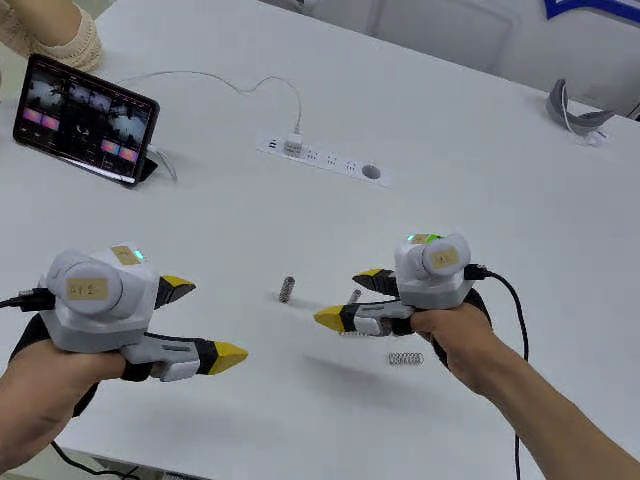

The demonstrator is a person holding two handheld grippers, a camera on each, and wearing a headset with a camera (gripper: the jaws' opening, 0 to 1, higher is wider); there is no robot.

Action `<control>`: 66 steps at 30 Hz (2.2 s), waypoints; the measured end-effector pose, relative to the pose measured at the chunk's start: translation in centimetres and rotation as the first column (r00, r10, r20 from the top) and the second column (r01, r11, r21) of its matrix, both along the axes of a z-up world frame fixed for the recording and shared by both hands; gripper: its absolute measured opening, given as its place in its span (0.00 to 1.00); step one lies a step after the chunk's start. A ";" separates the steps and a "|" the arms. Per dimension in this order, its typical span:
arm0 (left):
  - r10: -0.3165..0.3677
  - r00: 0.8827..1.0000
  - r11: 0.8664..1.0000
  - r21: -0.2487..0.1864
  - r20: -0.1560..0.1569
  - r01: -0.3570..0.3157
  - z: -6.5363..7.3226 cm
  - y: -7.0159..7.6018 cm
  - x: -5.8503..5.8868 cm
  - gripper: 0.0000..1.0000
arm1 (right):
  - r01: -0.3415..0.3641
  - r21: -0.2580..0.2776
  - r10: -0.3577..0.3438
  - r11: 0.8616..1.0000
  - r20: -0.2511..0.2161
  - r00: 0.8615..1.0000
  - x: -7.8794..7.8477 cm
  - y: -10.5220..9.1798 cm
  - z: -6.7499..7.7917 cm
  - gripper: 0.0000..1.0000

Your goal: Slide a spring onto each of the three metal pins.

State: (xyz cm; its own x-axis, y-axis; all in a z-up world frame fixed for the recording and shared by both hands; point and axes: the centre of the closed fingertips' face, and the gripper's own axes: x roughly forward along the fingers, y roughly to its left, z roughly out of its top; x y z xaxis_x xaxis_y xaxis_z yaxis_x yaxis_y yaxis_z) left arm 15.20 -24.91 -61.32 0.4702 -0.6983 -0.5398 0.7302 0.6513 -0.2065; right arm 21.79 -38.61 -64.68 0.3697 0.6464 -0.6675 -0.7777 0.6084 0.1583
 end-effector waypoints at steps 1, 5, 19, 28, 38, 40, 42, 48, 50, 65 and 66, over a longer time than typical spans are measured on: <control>-0.001 1.000 1.000 0.000 0.000 0.001 0.0 -0.1 0.0 0.71 | 0.003 0.002 -0.003 1.000 0.000 1.000 -0.1 -0.1 0.0 0.61; -0.005 1.000 1.000 0.000 0.000 0.005 0.0 -0.3 0.0 0.71 | 0.026 0.012 -0.026 1.000 0.001 1.000 -0.5 -0.7 0.0 0.62; -0.023 1.000 1.000 0.006 -0.007 0.023 -0.3 -1.0 0.3 0.72 | 0.095 0.047 -0.096 0.994 0.007 0.995 -1.8 -2.4 0.1 0.67; -0.043 0.999 0.999 0.002 -0.017 0.043 -0.8 -2.2 0.4 0.72 | 0.128 0.052 -0.128 0.990 0.001 0.992 -3.0 -3.9 0.1 0.70; -0.077 0.997 0.997 0.000 -0.024 0.077 -1.1 -3.6 0.5 0.72 | 0.186 0.056 -0.187 0.981 0.003 0.982 -4.4 -5.8 0.1 0.73; -0.085 0.996 0.996 -0.001 -0.024 0.085 -1.1 -3.8 0.4 0.72 | 0.196 0.057 -0.197 0.979 0.003 0.980 -4.6 -6.2 0.1 0.73; -0.092 0.996 0.996 0.000 -0.024 0.092 -1.2 -4.0 0.4 0.72 | 0.210 0.060 -0.210 0.976 0.001 0.978 -4.9 -6.5 0.0 0.73; -0.108 0.994 0.994 0.000 -0.030 0.108 -1.6 -4.7 0.3 0.72 | 0.250 0.075 -0.250 0.965 0.000 0.968 -5.8 -7.3 0.0 0.74; -0.114 0.993 0.993 0.000 -0.031 0.114 -1.6 -5.0 0.3 0.72 | 0.255 0.076 -0.255 0.964 -0.005 0.967 -6.0 -7.5 -0.1 0.74; -0.203 0.978 0.979 0.014 -0.049 0.204 -2.6 -8.2 -0.4 0.72 | 0.308 0.078 -0.307 0.948 -0.023 0.951 -8.1 -9.6 -0.6 0.76; -0.208 0.977 0.978 0.016 -0.051 0.209 -2.6 -8.4 -0.4 0.72 | 0.312 0.079 -0.311 0.947 -0.024 0.950 -8.2 -9.7 -0.7 0.77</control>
